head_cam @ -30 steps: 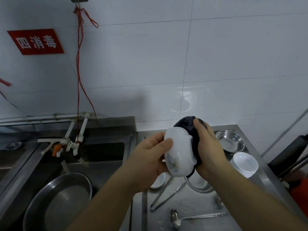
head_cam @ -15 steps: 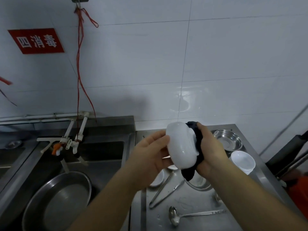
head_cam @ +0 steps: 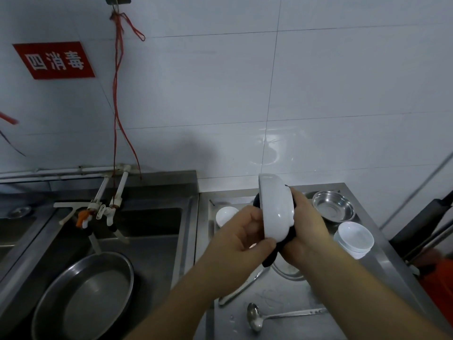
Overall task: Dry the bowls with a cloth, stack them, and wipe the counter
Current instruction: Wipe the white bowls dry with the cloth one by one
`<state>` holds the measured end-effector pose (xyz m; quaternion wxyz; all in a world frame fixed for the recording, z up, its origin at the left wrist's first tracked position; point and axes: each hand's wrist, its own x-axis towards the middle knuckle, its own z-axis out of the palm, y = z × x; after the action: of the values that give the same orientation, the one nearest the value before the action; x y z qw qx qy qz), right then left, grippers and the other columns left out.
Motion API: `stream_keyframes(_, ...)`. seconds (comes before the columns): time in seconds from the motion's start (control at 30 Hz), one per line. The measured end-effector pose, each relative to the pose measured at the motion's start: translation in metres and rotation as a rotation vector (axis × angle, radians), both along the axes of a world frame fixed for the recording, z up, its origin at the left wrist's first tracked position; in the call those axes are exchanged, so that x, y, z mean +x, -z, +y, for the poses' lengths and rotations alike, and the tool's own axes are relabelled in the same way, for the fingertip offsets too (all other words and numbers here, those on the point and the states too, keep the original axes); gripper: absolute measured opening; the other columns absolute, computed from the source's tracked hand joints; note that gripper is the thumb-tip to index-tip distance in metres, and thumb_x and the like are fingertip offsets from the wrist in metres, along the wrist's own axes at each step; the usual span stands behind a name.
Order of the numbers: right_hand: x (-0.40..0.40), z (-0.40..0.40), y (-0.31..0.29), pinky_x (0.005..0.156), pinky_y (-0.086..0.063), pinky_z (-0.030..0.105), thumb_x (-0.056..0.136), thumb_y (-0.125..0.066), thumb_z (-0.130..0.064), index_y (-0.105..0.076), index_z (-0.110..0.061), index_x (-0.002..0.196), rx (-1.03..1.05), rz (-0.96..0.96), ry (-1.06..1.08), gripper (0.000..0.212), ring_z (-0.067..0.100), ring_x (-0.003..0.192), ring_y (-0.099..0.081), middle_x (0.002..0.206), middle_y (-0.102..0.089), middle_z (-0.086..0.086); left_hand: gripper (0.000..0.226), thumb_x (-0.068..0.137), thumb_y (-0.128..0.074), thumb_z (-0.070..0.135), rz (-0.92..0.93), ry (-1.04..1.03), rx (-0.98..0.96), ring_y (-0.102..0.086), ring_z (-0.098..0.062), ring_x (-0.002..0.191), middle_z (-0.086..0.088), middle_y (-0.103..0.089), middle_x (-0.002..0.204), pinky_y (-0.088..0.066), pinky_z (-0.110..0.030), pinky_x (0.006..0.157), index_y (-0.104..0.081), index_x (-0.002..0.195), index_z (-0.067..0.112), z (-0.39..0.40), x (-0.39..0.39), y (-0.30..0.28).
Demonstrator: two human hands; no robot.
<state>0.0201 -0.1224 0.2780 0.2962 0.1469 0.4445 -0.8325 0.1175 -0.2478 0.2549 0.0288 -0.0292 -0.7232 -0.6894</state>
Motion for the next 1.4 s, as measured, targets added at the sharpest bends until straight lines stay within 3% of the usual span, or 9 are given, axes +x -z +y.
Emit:
stream_keyframes(0.3,0.006,-0.002,0.011,0.07,-0.062,0.049,0.107,-0.058,-0.038,-0.068,-0.013,0.125,0.18,0.104,0.217,0.032,0.04,0.095,-0.077,0.108,-0.078,0.016,0.029,0.097,-0.063,0.026,0.007,-0.163,0.026,-0.073,-0.017,0.116,0.005,-0.079,0.118,-0.059,-0.039,0.1,-0.07,0.125,0.026,0.009,-0.008,-0.004)
stream_keyframes(0.4,0.014,-0.002,0.013,0.071,-0.063,0.044,0.108,-0.057,-0.028,-0.065,-0.02,0.122,0.21,0.175,0.266,0.018,0.033,0.093,-0.077,0.104,-0.078,0.012,0.025,0.105,-0.061,0.016,0.04,-0.233,-0.028,-0.074,-0.009,0.11,0.011,-0.079,0.113,-0.059,-0.022,0.089,-0.07,0.123,0.029,0.016,-0.012,0.002)
stream_keyframes(0.6,0.019,0.007,0.013,0.065,-0.061,0.033,0.107,-0.056,-0.032,-0.067,-0.031,0.114,0.32,0.435,0.275,0.013,0.017,0.088,-0.078,0.093,-0.079,-0.005,0.019,0.106,-0.062,0.022,0.074,-0.24,-0.161,-0.073,-0.006,0.11,0.014,-0.078,0.111,-0.06,-0.023,0.095,-0.069,0.124,0.025,0.018,-0.019,0.008)
stream_keyframes(0.77,0.007,0.016,0.012,0.089,-0.062,0.051,0.104,-0.058,-0.037,-0.068,-0.039,0.107,0.43,0.54,0.298,0.012,0.015,0.093,-0.075,0.094,-0.078,-0.01,0.01,0.105,-0.062,0.024,0.144,-0.242,-0.29,-0.073,-0.004,0.095,0.016,-0.075,0.098,-0.055,-0.012,0.079,-0.069,0.111,0.029,0.033,-0.019,0.013)
stream_keyframes(0.87,0.002,0.024,0.022,0.081,-0.061,0.044,0.104,-0.058,-0.036,-0.068,-0.041,0.108,0.426,0.544,0.285,0.012,0.018,0.094,-0.075,0.094,-0.078,-0.011,0.014,0.105,-0.062,0.027,0.151,-0.219,-0.414,-0.068,0.001,0.077,0.022,-0.07,0.082,-0.049,-0.008,0.065,-0.062,0.096,0.038,0.034,-0.02,0.013)
stream_keyframes(1.1,-0.009,0.059,0.045,0.079,-0.063,0.044,0.101,-0.061,-0.037,-0.072,-0.05,0.093,0.412,0.465,0.249,0.019,0.014,0.081,-0.077,0.085,-0.078,-0.012,0.015,0.106,-0.056,0.037,0.094,-0.142,-0.7,-0.063,-0.013,0.073,0.008,-0.065,0.08,-0.055,-0.026,0.063,-0.051,0.094,0.03,0.043,-0.029,0.017)
stream_keyframes(1.2,-0.01,0.072,0.053,0.079,-0.063,0.044,0.094,-0.069,-0.043,-0.07,-0.046,0.106,0.37,0.433,0.279,0.012,0.014,0.087,-0.078,0.093,-0.079,-0.009,0.012,0.107,-0.052,0.036,0.103,-0.076,-0.815,-0.066,-0.012,0.078,0.007,-0.071,0.093,-0.057,-0.025,0.069,-0.047,0.099,0.03,0.055,-0.038,0.017)
stream_keyframes(1.3,-0.014,0.087,0.062,0.075,-0.065,0.036,0.068,-0.087,-0.054,-0.066,-0.032,0.12,0.357,0.465,0.235,0.06,0.016,0.093,-0.079,0.102,-0.079,-0.005,0.01,0.11,-0.047,0.035,0.136,-0.005,-0.949,-0.064,-0.013,0.077,0.004,-0.07,0.095,-0.056,-0.027,0.071,-0.046,0.102,0.031,0.071,-0.05,0.02)
stream_keyframes(1.4,-0.023,0.106,0.068,0.07,-0.065,0.034,0.056,-0.093,-0.054,-0.066,-0.028,0.12,0.375,0.472,0.209,0.074,0.017,0.091,-0.079,0.101,-0.079,-0.002,0.013,0.111,-0.044,0.033,0.146,0.043,-1.022,-0.068,-0.018,0.083,0.0,-0.072,0.1,-0.059,-0.032,0.075,-0.052,0.114,0.023,0.089,-0.063,0.024)
